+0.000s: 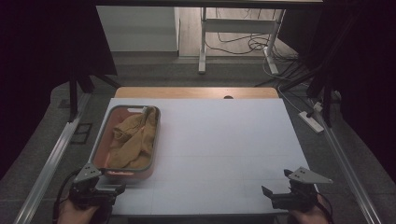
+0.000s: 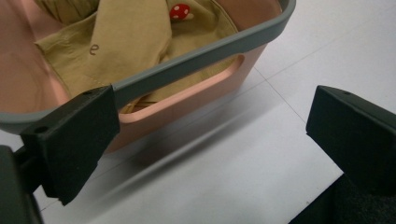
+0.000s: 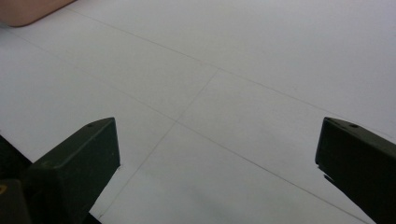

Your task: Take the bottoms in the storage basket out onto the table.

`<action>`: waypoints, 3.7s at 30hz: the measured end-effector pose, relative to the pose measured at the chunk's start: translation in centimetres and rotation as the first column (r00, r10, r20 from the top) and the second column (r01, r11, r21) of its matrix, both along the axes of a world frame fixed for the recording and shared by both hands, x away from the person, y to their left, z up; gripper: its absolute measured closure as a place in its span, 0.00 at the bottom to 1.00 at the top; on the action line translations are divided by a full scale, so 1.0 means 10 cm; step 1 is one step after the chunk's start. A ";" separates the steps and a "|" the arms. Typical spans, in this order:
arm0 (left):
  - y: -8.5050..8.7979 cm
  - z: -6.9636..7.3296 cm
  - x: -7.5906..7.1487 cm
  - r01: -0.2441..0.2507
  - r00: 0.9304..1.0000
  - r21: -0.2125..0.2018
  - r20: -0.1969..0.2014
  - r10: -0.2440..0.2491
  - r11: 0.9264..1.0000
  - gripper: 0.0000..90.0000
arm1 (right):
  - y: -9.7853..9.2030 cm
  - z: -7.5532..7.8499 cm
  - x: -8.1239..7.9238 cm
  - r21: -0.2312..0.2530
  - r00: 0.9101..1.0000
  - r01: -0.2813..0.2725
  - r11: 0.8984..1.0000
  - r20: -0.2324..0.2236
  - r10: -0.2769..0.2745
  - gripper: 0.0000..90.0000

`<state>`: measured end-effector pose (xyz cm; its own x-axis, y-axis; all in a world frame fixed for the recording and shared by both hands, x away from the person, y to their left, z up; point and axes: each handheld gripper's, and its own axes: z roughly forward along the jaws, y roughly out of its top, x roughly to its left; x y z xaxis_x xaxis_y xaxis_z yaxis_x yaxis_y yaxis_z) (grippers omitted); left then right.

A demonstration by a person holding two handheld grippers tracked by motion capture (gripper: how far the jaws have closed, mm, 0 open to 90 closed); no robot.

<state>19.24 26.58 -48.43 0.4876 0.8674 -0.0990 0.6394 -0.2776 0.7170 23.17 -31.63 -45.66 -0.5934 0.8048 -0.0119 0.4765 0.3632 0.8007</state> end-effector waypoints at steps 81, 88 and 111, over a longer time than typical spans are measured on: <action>-0.22 0.31 0.35 0.184 0.982 -0.102 0.066 -0.178 0.978 0.00 | 0.02 -0.02 0.05 -0.005 0.997 -0.043 0.999 -0.059 0.043 0.00; -0.24 0.33 0.44 0.172 0.984 -0.121 0.058 -0.166 0.978 0.00 | 0.02 -0.02 0.05 -0.005 0.997 -0.046 0.999 -0.061 0.045 0.00; -0.29 0.39 0.89 0.139 0.990 -0.087 0.028 -0.137 0.986 0.00 | 0.03 -0.02 0.05 -0.010 0.996 -0.055 0.998 -0.068 0.054 0.00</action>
<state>28.14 23.71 -44.55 0.6052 0.7798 -0.1602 0.5833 -0.2974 0.7559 23.71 -31.35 -45.90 -0.6361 0.7713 0.0200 0.5086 0.3997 0.7626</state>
